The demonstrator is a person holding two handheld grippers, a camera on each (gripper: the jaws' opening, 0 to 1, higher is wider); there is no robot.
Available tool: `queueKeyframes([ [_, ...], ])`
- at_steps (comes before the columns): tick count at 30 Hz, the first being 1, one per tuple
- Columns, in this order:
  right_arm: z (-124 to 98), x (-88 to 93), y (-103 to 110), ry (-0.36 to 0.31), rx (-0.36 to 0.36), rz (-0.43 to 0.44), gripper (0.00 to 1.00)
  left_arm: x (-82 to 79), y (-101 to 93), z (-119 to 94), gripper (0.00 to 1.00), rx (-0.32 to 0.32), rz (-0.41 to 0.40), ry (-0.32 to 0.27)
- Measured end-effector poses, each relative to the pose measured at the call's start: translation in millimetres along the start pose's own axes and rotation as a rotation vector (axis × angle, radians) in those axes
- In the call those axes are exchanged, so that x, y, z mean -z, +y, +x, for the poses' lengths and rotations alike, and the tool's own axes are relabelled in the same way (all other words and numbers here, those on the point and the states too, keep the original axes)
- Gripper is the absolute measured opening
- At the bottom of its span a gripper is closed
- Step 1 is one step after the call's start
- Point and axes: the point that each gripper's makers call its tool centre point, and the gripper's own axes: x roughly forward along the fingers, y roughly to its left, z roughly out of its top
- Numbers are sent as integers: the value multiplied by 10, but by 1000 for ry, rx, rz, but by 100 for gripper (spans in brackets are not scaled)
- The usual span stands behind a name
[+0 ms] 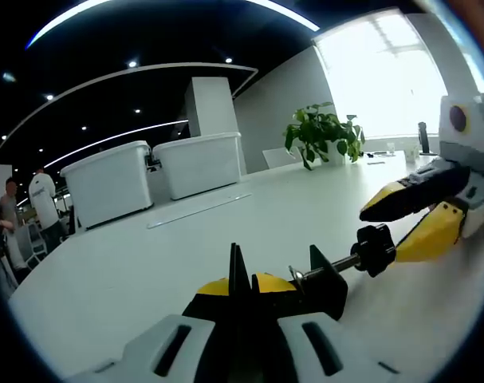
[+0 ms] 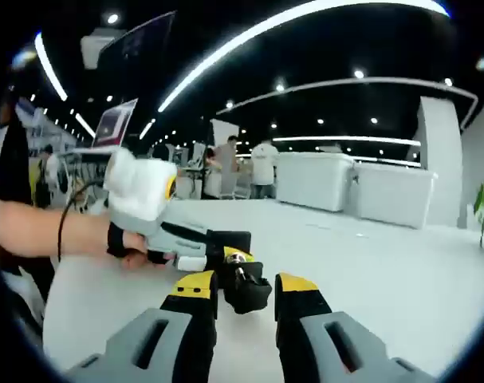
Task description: Clamp the fixed fixture on the desktop, loosen the retaining clip, secure it to the edge of the desk, and tighten the retaining clip.
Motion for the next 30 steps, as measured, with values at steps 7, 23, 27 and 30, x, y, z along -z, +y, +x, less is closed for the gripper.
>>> queueKeyframes([
  [7, 17, 111, 21, 48, -44, 139, 22, 1, -3, -5, 7, 1, 0, 0],
  [23, 117, 169, 141, 67, -22, -160, 23, 1, -3, -1, 7, -2, -1, 0],
  [27, 114, 160, 210, 62, 28, -452, 24, -1, 2, 1, 7, -4, 0, 0],
  [30, 117, 167, 218, 72, 60, -575, 24, -2, 6, 2, 7, -4, 0, 0],
])
